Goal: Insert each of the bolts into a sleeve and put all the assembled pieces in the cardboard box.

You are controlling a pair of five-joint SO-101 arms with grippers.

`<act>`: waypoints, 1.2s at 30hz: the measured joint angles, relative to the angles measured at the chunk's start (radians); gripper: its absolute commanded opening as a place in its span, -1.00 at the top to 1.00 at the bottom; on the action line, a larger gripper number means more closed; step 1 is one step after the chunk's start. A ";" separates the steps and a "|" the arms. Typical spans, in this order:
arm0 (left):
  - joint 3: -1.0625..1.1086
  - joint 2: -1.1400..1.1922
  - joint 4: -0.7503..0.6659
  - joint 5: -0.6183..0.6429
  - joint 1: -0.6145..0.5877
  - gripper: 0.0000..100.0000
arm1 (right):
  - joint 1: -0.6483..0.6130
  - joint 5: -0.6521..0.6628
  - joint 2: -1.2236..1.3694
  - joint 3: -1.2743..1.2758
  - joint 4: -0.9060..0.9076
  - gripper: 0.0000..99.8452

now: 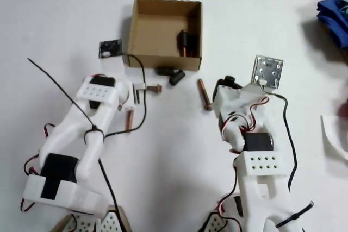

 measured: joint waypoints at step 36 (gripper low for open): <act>-0.419 0.397 0.262 -0.002 0.087 0.95 | 0.000 0.000 0.000 0.000 0.000 0.96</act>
